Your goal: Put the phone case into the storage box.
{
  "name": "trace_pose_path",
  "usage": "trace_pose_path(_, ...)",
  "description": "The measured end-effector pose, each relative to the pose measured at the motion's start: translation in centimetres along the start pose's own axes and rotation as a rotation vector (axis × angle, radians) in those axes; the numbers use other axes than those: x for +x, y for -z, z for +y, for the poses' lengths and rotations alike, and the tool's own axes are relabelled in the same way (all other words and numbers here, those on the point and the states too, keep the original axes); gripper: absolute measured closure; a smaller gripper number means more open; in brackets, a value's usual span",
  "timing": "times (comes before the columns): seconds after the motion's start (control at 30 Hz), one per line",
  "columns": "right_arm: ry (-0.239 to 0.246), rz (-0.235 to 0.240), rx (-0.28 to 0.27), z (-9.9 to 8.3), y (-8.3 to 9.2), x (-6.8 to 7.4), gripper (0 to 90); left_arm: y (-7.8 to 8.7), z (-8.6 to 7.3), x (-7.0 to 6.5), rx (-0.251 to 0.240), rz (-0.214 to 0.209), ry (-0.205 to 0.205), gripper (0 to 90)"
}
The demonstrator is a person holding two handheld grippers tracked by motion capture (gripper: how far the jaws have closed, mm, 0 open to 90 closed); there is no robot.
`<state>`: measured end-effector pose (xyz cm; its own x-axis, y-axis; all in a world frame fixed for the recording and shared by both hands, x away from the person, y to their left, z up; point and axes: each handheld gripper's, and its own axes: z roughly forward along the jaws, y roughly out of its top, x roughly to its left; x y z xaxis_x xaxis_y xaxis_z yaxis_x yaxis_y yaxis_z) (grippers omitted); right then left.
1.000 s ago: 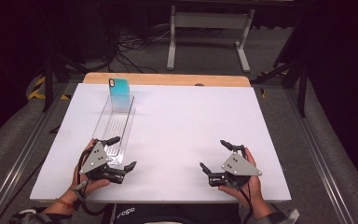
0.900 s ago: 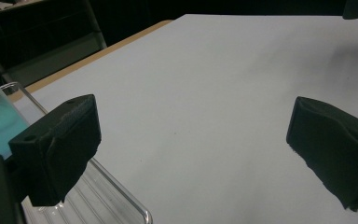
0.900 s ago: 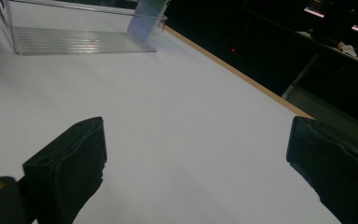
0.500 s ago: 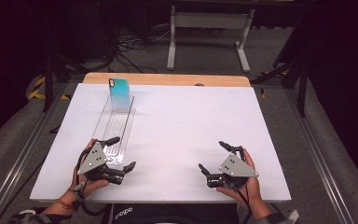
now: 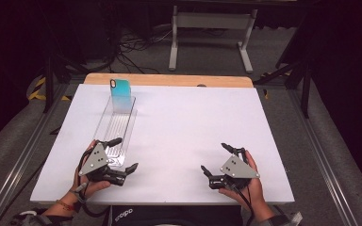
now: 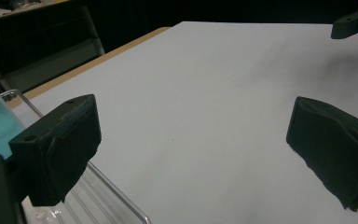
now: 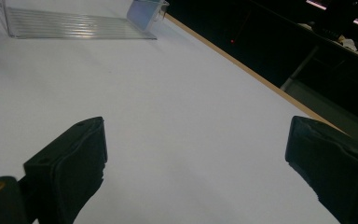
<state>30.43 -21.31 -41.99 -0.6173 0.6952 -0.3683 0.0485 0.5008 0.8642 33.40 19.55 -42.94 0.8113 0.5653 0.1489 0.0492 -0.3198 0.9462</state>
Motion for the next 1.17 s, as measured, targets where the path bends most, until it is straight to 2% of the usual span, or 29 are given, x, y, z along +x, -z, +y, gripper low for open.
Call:
trace_pose_path(0.73, -0.009, 0.006, 0.019, -0.11, -0.23, -0.19, 6.8, -0.29, -0.05, 0.04, 0.009, 0.005, 0.012, 3.7)
trace_pose_path(1.17, -0.019, -0.001, 0.022, -0.17, -0.19, -0.38, 7.1, -0.39, 0.01, 0.11, 0.02, 0.004, 0.0, 4.1)
